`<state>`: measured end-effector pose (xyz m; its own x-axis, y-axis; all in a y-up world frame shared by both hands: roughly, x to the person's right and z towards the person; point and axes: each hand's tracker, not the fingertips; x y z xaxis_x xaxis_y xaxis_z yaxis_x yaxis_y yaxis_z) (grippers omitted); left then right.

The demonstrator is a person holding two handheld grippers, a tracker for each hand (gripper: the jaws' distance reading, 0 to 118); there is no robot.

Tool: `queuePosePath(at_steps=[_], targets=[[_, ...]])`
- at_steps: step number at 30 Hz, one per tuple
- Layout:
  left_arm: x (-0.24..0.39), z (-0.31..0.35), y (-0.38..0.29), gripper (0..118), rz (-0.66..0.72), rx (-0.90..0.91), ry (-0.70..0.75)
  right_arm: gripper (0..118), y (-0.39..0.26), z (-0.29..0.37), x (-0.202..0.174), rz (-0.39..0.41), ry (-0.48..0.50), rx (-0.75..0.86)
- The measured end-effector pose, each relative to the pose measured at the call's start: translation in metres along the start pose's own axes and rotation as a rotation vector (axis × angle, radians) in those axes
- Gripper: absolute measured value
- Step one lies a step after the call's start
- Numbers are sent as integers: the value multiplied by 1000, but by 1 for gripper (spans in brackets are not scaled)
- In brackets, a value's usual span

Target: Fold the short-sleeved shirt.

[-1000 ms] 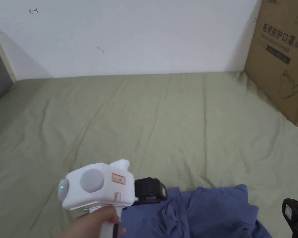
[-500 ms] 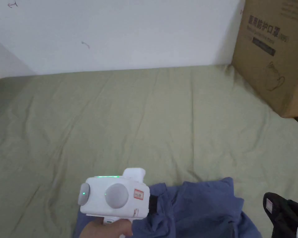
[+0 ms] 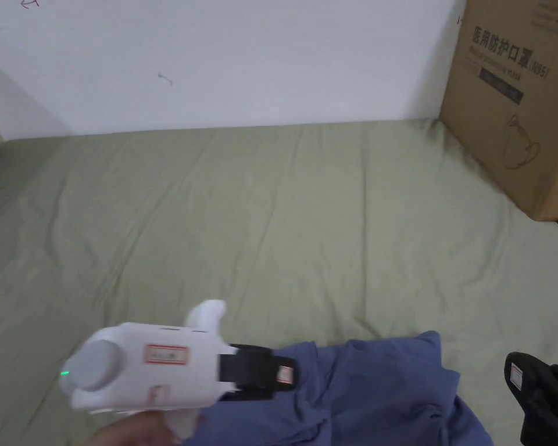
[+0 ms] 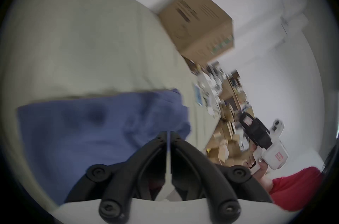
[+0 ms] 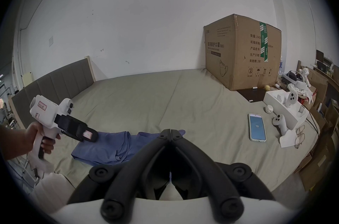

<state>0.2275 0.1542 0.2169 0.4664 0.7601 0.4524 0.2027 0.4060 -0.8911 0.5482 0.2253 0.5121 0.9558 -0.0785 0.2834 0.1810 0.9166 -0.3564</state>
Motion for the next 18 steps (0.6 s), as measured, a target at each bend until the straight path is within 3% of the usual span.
queuePosePath(at_steps=[1, 5, 11, 14, 16, 18], targets=[[-22, 20, 0, 9, 42, 19, 29, 0, 0, -1, -1, 1, 2, -3], [-97, 79, -14, 114, 217, 67, 54, 0, -3, -6, -9, 8, 13, -25], [-139, 97, -45, 118, 392, 106, -22, 0, -4, -17, -26, 45, 28, -61], [-160, 65, -53, 118, 546, 62, -233, 0, -3, -26, -32, 52, 62, -90], [-165, 44, -45, 118, 559, 91, -410, 0, -1, -32, -34, 47, 63, -109], [-159, 12, -38, 118, 553, 20, -464, 0, 1, -38, -34, 35, 51, -134]])
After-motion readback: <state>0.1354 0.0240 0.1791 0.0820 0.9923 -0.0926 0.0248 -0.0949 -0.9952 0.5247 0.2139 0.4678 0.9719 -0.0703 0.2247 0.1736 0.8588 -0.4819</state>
